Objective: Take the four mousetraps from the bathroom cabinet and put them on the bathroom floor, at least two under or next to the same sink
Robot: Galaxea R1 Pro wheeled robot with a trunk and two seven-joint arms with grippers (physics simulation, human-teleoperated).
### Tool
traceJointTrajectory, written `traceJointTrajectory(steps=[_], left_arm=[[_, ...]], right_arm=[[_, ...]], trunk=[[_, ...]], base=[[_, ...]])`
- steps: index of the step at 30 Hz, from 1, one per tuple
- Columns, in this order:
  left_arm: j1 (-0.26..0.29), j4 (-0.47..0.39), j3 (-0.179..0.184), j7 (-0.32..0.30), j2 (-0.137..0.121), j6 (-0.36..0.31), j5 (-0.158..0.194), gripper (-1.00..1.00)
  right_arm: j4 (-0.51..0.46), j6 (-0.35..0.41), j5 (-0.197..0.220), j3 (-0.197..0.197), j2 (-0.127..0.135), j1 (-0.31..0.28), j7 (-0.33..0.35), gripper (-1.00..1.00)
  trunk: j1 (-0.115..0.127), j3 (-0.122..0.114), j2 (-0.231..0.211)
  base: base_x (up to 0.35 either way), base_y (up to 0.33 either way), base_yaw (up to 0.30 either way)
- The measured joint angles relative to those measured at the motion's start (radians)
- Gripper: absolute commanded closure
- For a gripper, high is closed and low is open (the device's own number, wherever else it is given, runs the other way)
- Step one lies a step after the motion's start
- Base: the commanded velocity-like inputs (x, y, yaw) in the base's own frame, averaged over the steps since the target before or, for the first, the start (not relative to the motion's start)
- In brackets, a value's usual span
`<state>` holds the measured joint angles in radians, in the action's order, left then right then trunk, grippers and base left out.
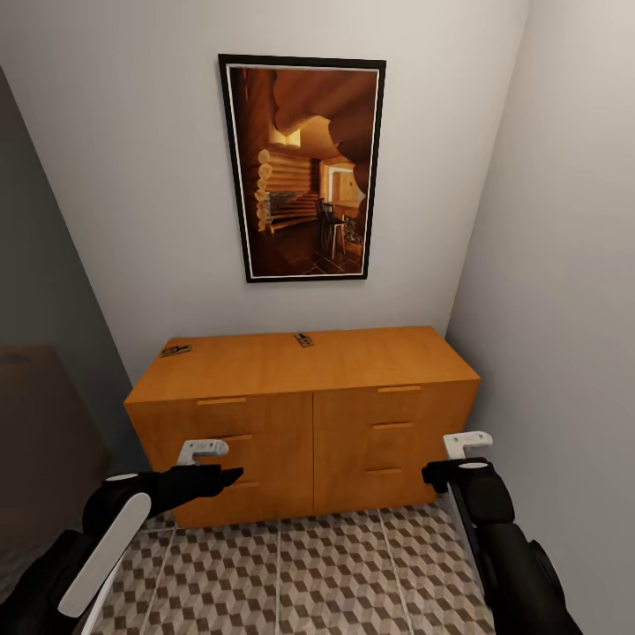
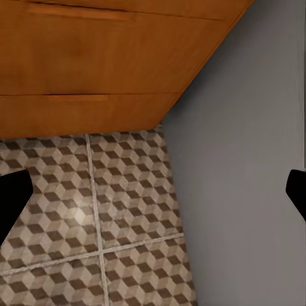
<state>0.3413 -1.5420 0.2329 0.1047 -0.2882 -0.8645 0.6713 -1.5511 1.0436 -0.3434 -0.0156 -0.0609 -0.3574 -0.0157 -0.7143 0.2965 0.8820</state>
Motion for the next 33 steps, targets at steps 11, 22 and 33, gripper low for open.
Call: traceJointTrajectory(steps=[11, 22, 33], left_arm=[[0.005, -0.001, -0.001, -0.003, 0.003, -0.006, 0.002, -1.00], [0.029, -0.001, 0.000, -0.003, 0.005, -0.008, 0.002, -1.00], [0.036, -0.001, 0.000, -0.004, 0.013, 0.004, 0.003, -1.00]], right_arm=[[0.000, 0.000, 0.000, 0.001, 0.000, -0.042, 0.000, -1.00], [-0.005, 0.000, -0.001, 0.000, -0.001, -0.048, -0.001, -1.00], [-0.016, 0.000, 0.000, 0.000, -0.015, -0.068, 0.000, -1.00]], trunk=[[0.000, 0.000, 0.000], [0.000, 0.000, 0.000], [0.000, 0.000, 0.000]], base=[[0.000, 0.000, 0.000], [0.000, 0.000, 0.000], [0.000, 0.000, 0.000]])
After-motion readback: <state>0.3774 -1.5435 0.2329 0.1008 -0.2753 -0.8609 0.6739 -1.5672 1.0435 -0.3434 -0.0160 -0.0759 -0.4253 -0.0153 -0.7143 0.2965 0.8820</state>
